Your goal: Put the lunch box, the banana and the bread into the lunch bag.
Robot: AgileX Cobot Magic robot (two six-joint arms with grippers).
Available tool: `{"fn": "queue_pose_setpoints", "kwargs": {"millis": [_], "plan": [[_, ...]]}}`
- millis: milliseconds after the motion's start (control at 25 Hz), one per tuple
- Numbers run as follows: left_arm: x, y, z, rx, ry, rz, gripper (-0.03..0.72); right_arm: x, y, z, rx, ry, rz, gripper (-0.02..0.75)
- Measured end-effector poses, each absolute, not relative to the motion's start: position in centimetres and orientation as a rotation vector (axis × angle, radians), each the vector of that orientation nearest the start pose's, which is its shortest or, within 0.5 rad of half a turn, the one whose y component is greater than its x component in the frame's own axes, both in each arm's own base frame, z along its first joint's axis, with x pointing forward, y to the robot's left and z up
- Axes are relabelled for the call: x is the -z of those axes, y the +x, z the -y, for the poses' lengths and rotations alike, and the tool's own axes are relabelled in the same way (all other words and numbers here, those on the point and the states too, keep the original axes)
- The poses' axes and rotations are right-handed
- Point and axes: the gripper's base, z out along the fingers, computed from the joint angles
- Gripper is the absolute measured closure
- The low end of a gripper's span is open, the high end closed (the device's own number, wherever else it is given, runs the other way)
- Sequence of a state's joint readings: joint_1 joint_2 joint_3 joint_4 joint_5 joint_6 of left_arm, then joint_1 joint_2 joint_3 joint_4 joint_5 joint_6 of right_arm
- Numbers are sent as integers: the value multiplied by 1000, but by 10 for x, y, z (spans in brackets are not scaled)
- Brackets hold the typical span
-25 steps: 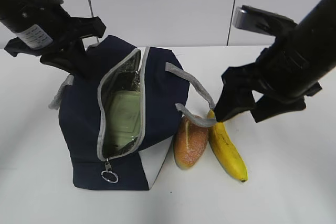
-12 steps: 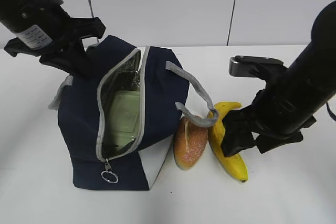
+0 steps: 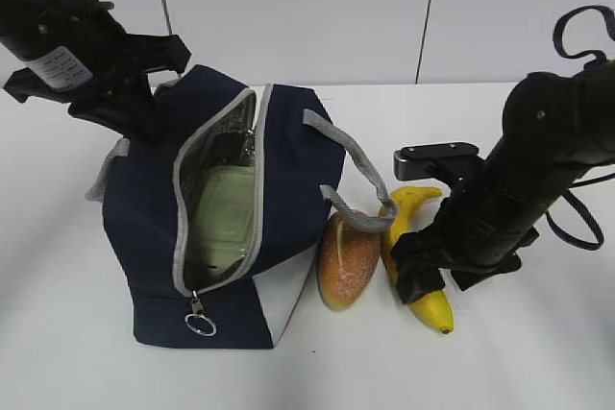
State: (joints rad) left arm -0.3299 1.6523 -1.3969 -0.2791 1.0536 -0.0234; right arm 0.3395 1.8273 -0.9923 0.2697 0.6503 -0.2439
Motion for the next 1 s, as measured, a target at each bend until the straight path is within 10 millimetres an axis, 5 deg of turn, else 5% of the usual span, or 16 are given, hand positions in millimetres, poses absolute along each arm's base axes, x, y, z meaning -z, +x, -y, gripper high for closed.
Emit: {"fn": "queue_pose_setpoints", "kwargs": {"millis": [360,680,1000], "plan": [[-298,318,132,450,299,-2795,691,-138,327,-130,-268,-584,-2884,165],[-298,318,131,446,300,-2795,691,-134,329,-131,-268,-590,-2904,427],[-298,319,131,445,301,-2795,691,-148,332,-116,-61,-582,-2995,437]]}}
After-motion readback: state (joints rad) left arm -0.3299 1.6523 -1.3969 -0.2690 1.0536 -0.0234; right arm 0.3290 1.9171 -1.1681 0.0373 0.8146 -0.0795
